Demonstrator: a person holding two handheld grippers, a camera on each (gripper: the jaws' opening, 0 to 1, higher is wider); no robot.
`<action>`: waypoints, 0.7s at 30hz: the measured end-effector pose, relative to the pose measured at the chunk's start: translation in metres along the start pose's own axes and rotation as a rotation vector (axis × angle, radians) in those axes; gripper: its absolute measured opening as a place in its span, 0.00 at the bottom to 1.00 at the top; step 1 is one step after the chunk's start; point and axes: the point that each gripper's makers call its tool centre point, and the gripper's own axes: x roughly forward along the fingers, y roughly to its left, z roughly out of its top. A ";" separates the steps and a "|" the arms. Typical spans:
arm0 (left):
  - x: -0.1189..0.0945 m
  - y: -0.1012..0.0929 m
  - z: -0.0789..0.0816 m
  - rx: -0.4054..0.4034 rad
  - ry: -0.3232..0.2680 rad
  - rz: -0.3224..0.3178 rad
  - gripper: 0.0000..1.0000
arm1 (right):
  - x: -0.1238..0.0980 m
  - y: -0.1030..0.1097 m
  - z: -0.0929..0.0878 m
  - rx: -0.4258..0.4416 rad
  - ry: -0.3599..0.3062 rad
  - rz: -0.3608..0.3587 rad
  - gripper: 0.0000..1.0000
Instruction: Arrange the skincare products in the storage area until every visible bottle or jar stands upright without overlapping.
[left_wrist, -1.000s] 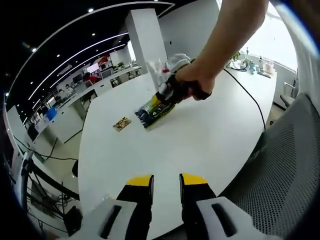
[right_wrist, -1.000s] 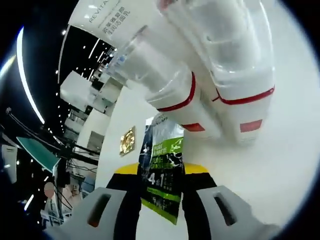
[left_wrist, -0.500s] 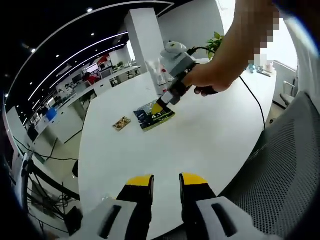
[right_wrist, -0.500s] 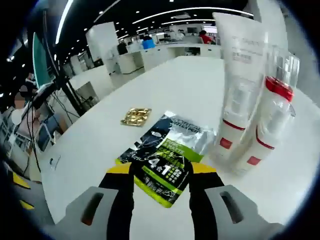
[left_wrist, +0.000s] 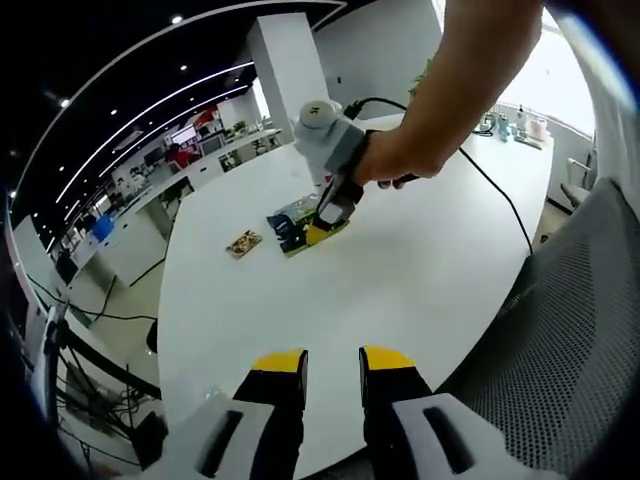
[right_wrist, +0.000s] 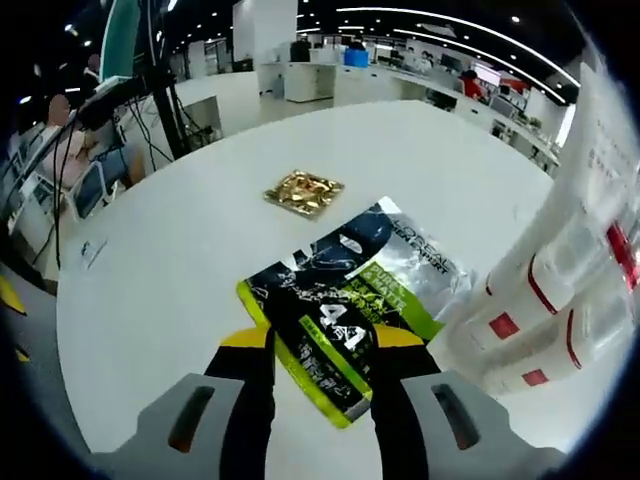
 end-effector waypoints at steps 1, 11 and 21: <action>0.000 0.000 0.000 -0.001 0.000 0.002 0.22 | 0.000 0.000 0.000 -0.020 0.004 0.006 0.35; 0.001 0.003 -0.001 -0.018 0.005 0.011 0.22 | -0.001 -0.014 0.003 0.023 0.009 0.029 0.33; 0.000 -0.011 0.014 -0.054 -0.045 -0.100 0.20 | -0.059 0.025 0.060 0.167 -0.252 0.157 0.36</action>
